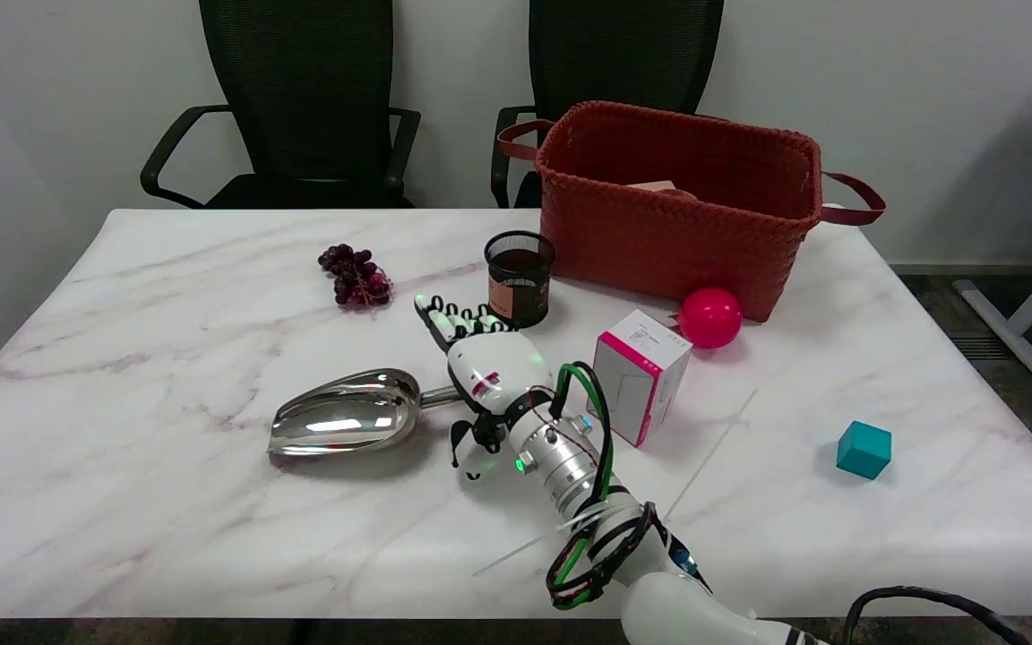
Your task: Pick up the white paper box.
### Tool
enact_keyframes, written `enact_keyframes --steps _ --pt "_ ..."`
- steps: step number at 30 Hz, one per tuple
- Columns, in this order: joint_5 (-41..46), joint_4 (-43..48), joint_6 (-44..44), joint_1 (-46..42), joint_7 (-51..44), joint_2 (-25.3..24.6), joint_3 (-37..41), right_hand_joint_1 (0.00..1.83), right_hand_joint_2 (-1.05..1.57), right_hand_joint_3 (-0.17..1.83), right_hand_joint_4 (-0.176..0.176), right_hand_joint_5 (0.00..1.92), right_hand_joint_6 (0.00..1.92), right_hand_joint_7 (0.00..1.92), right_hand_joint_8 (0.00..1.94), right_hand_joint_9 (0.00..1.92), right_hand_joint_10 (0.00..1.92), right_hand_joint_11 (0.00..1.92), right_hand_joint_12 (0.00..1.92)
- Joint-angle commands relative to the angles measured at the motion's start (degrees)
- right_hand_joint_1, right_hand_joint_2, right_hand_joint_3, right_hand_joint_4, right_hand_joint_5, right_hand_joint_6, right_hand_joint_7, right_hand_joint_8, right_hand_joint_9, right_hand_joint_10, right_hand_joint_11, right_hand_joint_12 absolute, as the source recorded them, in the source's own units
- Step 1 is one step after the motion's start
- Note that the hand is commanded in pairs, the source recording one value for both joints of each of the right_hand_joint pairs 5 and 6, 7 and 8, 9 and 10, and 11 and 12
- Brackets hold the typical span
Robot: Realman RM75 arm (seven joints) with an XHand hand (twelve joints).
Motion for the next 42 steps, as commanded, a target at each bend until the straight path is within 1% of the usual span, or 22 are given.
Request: enact_keyframes --steps 1,14,19,21,22,24,26,28,33,39,42 --pt "-0.03 0.35 0.14 -0.03 -0.19 0.31 0.14 1.38 0.23 1.58 0.0 0.03 0.03 0.24 0.24 0.37 0.37 0.28 0.28" --pt "-0.03 0.67 0.53 -0.4 -0.71 -0.51 -0.17 1.38 0.24 1.57 0.0 0.03 0.03 0.25 0.25 0.37 0.37 0.28 0.28" --pt "-0.03 2.19 3.66 -0.32 -0.75 -0.73 -0.82 1.38 0.24 1.57 0.0 0.03 0.03 0.25 0.25 0.37 0.37 0.28 0.28" --pt "-0.03 3.96 5.62 -0.32 -0.75 -0.73 -1.09 1.38 0.23 1.57 0.0 0.03 0.03 0.25 0.25 0.37 0.37 0.28 0.28" --pt "1.58 11.24 8.0 -0.5 -2.84 -2.0 -6.67 1.38 0.23 1.56 0.0 0.03 0.03 0.25 0.25 0.37 0.37 0.28 0.28" --pt "-0.03 6.74 7.28 -0.42 -0.63 -0.63 -1.42 1.38 0.23 1.56 0.0 0.03 0.03 0.25 0.25 0.37 0.37 0.28 0.28" --pt "-0.03 8.65 8.29 -0.71 -0.58 -0.34 -1.5 1.38 0.23 1.56 0.0 0.03 0.03 0.25 0.25 0.37 0.37 0.27 0.27" --pt "-0.03 10.56 10.91 -1.31 -0.36 -0.08 -1.91 1.38 0.23 1.56 0.0 0.03 0.03 0.25 0.25 0.36 0.36 0.26 0.26" --pt "-0.68 15.17 20.72 -2.4 2.39 0.46 -3.8 1.37 0.24 1.55 0.0 0.03 0.03 0.28 0.28 0.36 0.36 0.27 0.27" --pt "-0.82 18.76 30.19 -2.48 10.01 3.57 -6.81 1.34 0.27 1.5 0.0 0.05 0.05 0.34 0.34 0.38 0.38 0.29 0.29" --pt "-0.82 19.84 34.81 -2.56 16.33 4.99 -8.05 1.34 0.27 1.47 0.0 0.06 0.06 0.35 0.35 0.39 0.39 0.3 0.3"
